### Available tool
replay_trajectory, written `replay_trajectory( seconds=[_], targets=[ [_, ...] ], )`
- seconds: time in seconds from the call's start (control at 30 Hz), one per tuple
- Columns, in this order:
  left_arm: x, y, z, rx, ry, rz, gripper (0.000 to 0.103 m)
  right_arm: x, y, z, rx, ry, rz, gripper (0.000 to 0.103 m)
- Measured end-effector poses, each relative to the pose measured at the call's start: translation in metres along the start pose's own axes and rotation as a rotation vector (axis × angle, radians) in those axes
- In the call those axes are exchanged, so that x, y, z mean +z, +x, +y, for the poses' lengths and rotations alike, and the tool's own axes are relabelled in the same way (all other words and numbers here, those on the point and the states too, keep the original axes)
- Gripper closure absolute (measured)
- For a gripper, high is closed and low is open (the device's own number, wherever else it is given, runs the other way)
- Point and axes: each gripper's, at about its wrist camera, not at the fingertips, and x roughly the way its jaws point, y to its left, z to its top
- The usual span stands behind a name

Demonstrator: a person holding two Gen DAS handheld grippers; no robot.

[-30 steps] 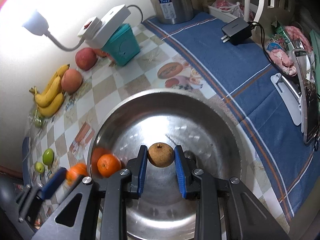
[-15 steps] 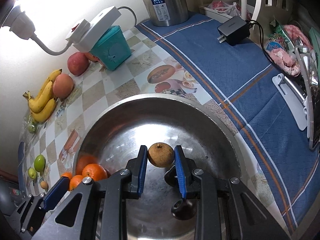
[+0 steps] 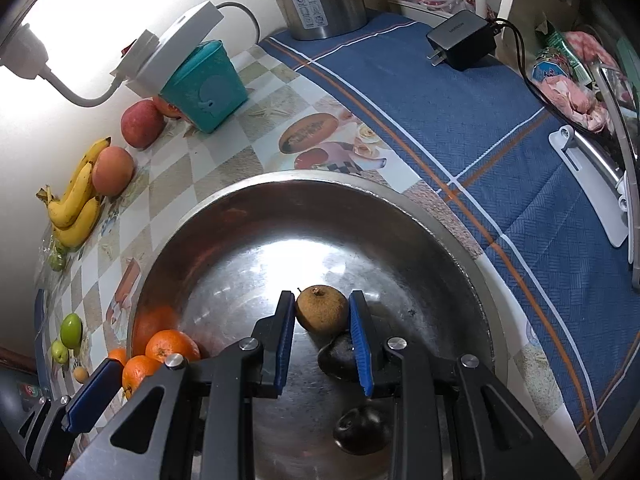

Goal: Organize fruits
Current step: 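Carry the mandarin and the brown pear over the steel plate with both grippers, then open both grippers to drop the mandarin and pear into the plate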

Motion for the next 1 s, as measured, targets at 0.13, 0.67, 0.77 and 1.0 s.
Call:
replay_trajectory(
  seconds=[0.13, 0.67, 0.77, 1.0],
  targets=[
    [-0.001, 0.001, -0.005, -0.001, 0.014, 0.005, 0.069, 0.0, 0.0, -0.002, -0.002, 0.012, -0.001, 0.074],
    [-0.006, 0.008, -0.018, -0.011, 0.048, 0.03, 0.068, 0.001, 0.001, -0.005, 0.0, 0.028, 0.008, 0.074],
    [-0.006, 0.01, -0.019, -0.012, 0.048, 0.039, 0.068, 0.001, 0.001, -0.005, 0.001, 0.029, 0.012, 0.074],
    [-0.007, 0.013, -0.02, -0.019, 0.044, 0.052, 0.068, 0.001, 0.002, -0.007, -0.005, 0.035, 0.023, 0.073]
  ],
)
